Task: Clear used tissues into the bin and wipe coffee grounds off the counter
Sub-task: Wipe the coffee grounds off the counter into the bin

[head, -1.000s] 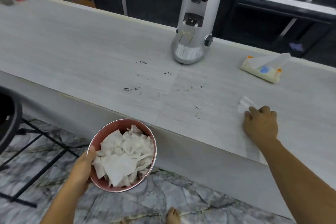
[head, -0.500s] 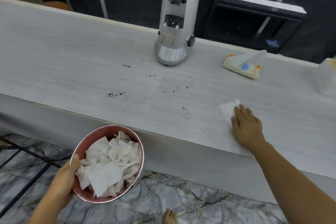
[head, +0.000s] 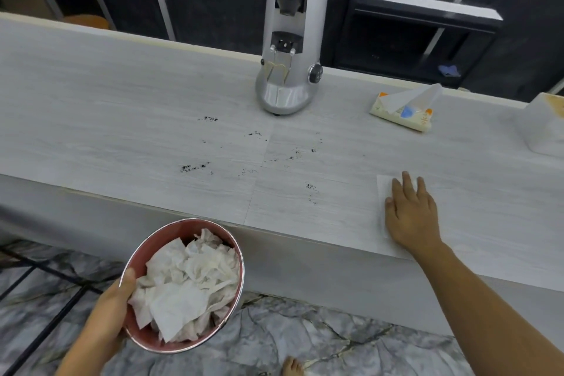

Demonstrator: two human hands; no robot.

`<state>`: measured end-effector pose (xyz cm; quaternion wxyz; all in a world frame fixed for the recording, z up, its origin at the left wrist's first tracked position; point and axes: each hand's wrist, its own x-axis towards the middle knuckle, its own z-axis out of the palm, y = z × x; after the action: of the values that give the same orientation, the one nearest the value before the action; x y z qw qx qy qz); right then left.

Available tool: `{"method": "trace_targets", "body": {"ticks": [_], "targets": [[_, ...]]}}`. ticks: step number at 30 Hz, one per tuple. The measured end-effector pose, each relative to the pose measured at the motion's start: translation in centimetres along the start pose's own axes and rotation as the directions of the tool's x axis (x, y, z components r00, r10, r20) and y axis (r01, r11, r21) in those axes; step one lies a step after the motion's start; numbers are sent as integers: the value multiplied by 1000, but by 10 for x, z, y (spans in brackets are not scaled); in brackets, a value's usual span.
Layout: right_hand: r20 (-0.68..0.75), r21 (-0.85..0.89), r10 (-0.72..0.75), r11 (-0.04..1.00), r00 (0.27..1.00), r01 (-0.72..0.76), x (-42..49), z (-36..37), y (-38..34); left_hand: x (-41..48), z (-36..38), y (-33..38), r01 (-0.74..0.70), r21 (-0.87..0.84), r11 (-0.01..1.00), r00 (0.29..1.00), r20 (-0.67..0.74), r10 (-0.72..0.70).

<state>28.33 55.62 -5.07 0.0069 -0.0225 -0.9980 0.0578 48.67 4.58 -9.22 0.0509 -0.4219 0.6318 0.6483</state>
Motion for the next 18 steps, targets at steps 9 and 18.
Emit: {"method": "trace_targets", "body": {"ticks": [9, 18], "targets": [[84, -25, 48, 999, 995, -46, 41, 4, 25, -2, 0, 10, -35, 8, 999, 999, -40, 35], [86, -33, -202, 978, 976, 206, 152, 15, -52, 23, -6, -5, -74, -63, 995, 997, -40, 71]]}}
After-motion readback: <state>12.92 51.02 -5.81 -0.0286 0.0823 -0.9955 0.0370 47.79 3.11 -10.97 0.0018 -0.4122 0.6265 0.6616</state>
